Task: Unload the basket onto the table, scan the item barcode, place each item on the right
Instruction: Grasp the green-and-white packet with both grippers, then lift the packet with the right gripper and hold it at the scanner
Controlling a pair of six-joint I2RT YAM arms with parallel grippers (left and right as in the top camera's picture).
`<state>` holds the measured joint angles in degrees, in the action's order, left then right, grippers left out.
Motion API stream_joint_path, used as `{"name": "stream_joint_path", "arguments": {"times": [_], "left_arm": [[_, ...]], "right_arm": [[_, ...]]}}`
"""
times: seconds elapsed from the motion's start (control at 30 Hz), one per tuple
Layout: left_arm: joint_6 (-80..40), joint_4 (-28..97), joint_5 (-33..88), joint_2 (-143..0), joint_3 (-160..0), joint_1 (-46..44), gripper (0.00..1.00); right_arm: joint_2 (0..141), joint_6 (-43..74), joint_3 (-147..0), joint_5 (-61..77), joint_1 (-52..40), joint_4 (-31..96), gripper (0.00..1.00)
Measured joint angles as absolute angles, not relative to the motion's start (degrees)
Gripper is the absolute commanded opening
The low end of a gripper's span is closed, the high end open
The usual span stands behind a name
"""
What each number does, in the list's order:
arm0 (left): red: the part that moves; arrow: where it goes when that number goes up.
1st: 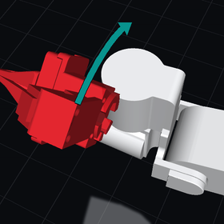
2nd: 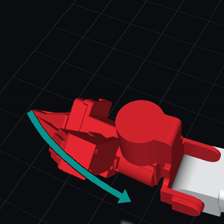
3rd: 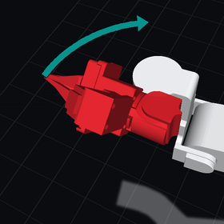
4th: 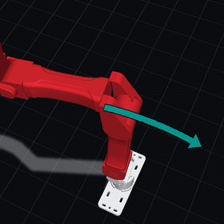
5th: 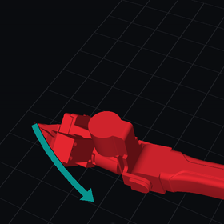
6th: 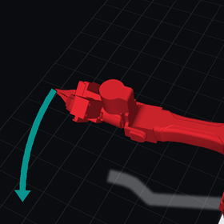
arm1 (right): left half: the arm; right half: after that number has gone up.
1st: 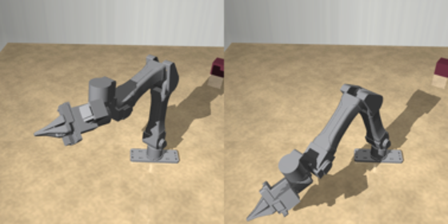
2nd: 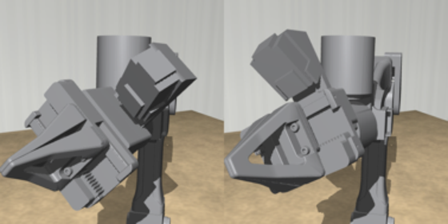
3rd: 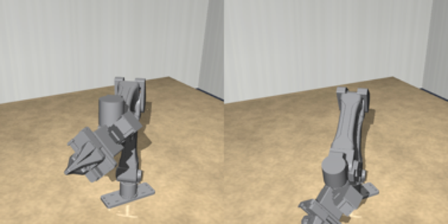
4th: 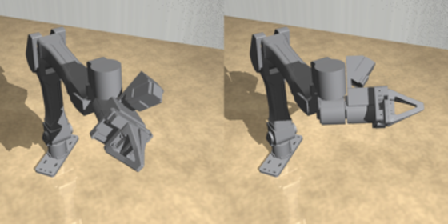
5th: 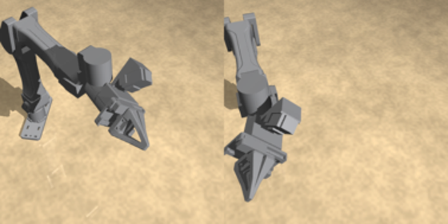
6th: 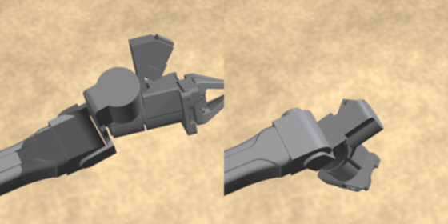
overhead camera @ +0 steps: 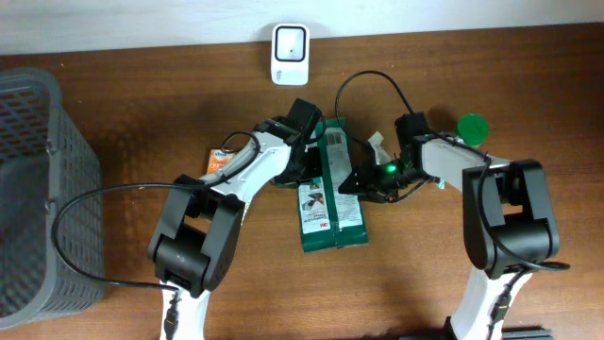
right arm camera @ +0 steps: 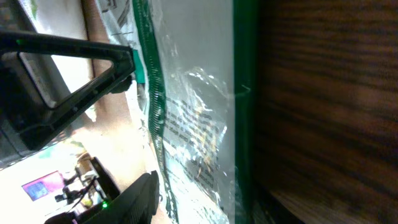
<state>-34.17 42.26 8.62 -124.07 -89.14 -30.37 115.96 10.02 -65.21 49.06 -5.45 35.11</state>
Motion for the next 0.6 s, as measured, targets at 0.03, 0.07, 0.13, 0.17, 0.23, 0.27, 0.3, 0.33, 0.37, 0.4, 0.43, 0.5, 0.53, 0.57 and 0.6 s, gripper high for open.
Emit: {"name": "stream_joint_path", "arguments": {"times": [0.03,0.07,0.13,0.17,0.23,0.27,0.3,0.33,0.37,0.4,0.43,0.5,0.53,0.57,0.6], "left_arm": [[-34.17,42.26,8.47,-124.07,-89.14,-30.37,0.00],[-34.17,42.26,8.34,-124.05,-89.14,-30.37,0.00],[-34.17,42.26,8.25,-124.05,-89.14,-30.37,0.00],[-34.17,42.26,8.12,-124.03,-89.14,-30.37,0.00],[-34.17,42.39,7.60,-123.96,-89.14,-30.24,0.00],[-34.15,42.41,7.51,-123.96,-89.14,-30.15,0.00],[-33.82,42.39,7.40,-123.96,-89.14,-30.15,0.00],[-32.12,42.59,7.49,-123.96,-89.38,-30.04,0.00],[-29.21,43.38,7.31,-123.96,-89.82,-29.74,0.00],[-27.33,43.99,7.22,-123.92,-90.08,-29.26,0.00],[-23.55,46.24,6.57,-123.07,-91.92,-27.57,0.00],[-19.88,50.06,6.11,-118.34,-95.66,-23.97,0.00],[-17.72,51.86,5.78,-113.45,-98.26,-20.86,0.00],[-15.42,52.82,5.50,-108.18,-100.22,-17.43,0.04],[-13.28,53.52,5.50,-104.99,-100.92,-15.22,0.20]], "right_arm": [[116.20,10.00,-65.01,50.06,-5.45,34.61,0.30],[116.51,10.55,-64.77,50.85,-5.52,33.61,0.24],[116.86,13.98,-64.27,50.24,-7.05,28.60,0.04],[116.97,15.40,-64.14,49.78,-8.19,26.87,0.04],[117.08,17.43,-64.14,49.41,-9.21,26.02,0.04],[117.08,18.02,-64.14,49.41,-9.19,26.02,0.04],[117.08,18.09,-64.14,49.45,-8.80,26.11,0.04],[117.08,17.87,-64.14,49.65,-8.56,26.30,0.04],[116.97,16.27,-64.18,49.74,-8.23,27.20,0.04],[116.29,14.68,-64.18,49.78,-8.05,28.60,0.04],[114.04,12.73,-64.31,49.71,-7.86,30.83,0.04],[109.45,10.61,-65.17,49.60,-7.81,34.44,0.04],[105.71,8.75,-65.52,49.63,-7.81,35.79,0.04],[102.15,7.38,-65.69,49.67,-7.81,36.88,0.04],[98.41,5.91,-66.08,49.91,-7.81,38.06,0.04]]}}
